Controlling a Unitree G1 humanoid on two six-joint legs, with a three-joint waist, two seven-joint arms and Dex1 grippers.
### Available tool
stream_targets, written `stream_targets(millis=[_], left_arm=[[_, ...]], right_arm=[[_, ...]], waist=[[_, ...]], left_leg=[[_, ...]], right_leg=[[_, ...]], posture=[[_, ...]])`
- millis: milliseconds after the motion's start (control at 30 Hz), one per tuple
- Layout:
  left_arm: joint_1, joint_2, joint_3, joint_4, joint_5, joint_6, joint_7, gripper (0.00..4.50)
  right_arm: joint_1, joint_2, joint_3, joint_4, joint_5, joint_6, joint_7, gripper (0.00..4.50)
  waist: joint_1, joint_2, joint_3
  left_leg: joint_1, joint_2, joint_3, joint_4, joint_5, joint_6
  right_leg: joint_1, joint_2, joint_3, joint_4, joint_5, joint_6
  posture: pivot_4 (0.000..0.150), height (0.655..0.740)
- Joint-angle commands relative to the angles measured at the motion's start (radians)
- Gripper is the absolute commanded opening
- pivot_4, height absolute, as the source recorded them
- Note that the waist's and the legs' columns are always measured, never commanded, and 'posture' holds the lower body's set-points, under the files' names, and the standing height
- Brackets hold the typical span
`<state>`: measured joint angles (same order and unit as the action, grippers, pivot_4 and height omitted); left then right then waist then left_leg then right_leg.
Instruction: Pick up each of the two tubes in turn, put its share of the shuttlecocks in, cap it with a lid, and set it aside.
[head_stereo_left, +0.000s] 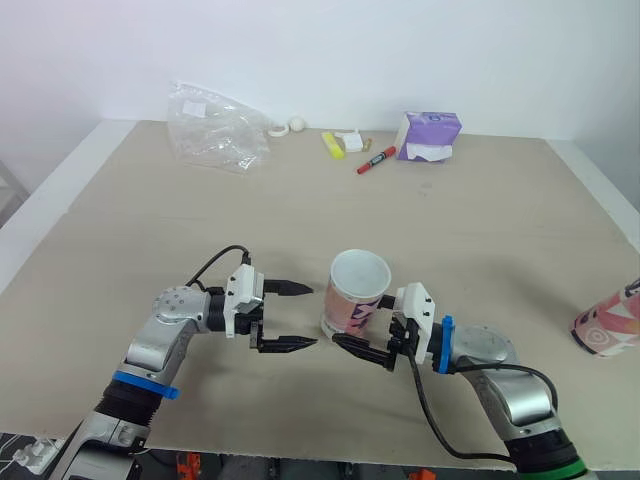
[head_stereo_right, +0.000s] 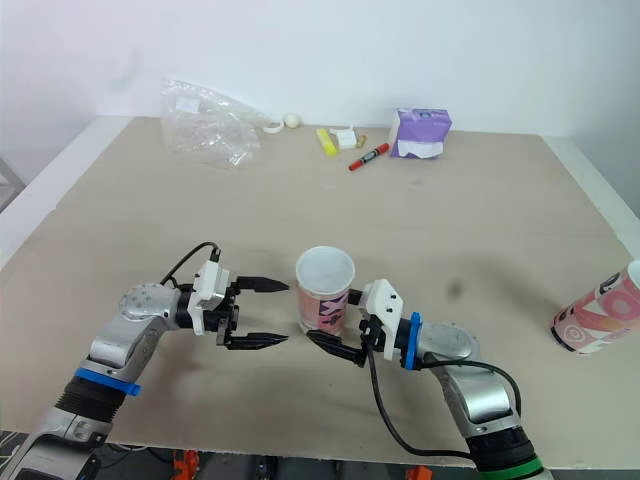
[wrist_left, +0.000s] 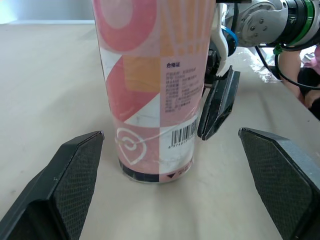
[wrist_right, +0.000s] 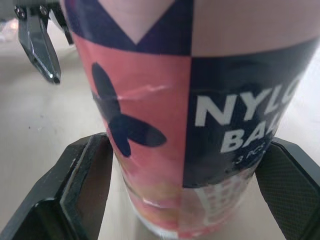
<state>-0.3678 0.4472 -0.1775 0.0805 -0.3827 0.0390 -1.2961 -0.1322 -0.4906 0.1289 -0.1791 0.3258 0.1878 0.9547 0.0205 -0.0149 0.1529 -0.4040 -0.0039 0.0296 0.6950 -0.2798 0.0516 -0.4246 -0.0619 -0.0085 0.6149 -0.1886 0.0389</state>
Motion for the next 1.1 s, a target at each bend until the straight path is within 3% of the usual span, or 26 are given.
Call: stream_targets(millis=[33,600,700,733,767,1100], left_arm=[[-0.001,0.003,0.017,-0.007,-0.005,-0.023,0.0,4.5],[0.021,0.022,0.035,0.0,0.008,-0.069,0.012,4.5],[0.021,0.025,0.034,0.003,0.016,-0.077,0.014,4.5],[0.02,0.025,0.035,0.006,0.016,-0.08,0.014,4.5],[0.019,0.025,0.036,0.008,0.016,-0.081,0.015,4.5],[0.01,0.024,0.033,0.024,0.025,-0.097,0.014,4.5]], right_arm=[[-0.022,0.02,0.008,0.0,0.004,-0.023,-0.001,4.47],[-0.079,0.112,0.077,0.084,-0.032,-0.066,-0.006,4.47],[-0.075,0.105,0.077,0.091,-0.037,-0.077,0.0,3.67],[-0.076,0.105,0.078,0.092,-0.04,-0.08,-0.001,3.14],[-0.076,0.105,0.077,0.091,-0.04,-0.079,-0.003,3.0],[-0.06,0.099,0.076,0.065,-0.044,-0.076,-0.01,3.0]], waist=[[0.0,0.0,0.0],[-0.011,0.0,0.0],[-0.011,0.0,0.0],[-0.011,0.0,0.0],[-0.011,0.0,0.0],[-0.011,0.0,0.0]], left_leg=[[0.0,0.0,0.0,0.0,0.0,0.0],[0.001,0.001,0.0,0.0,0.001,-0.001],[0.001,0.001,0.0,0.0,0.001,-0.001],[0.001,0.001,0.0,0.0,0.001,-0.001],[0.001,0.001,0.0,0.0,0.001,-0.001],[0.001,0.001,0.0,0.0,0.001,-0.001]], right_leg=[[0.0,0.0,0.0,0.0,0.0,0.0],[0.0,0.001,0.0,0.001,0.001,-0.001],[0.0,0.001,0.0,0.002,0.001,-0.001],[0.0,0.001,0.0,0.002,0.001,-0.001],[0.0,0.001,0.0,0.002,0.001,-0.001],[0.0,0.001,0.0,0.003,0.001,-0.001]], posture=[[0.15,0.74],[0.15,0.74],[0.15,0.74],[0.15,0.74],[0.15,0.74],[0.15,0.74]])
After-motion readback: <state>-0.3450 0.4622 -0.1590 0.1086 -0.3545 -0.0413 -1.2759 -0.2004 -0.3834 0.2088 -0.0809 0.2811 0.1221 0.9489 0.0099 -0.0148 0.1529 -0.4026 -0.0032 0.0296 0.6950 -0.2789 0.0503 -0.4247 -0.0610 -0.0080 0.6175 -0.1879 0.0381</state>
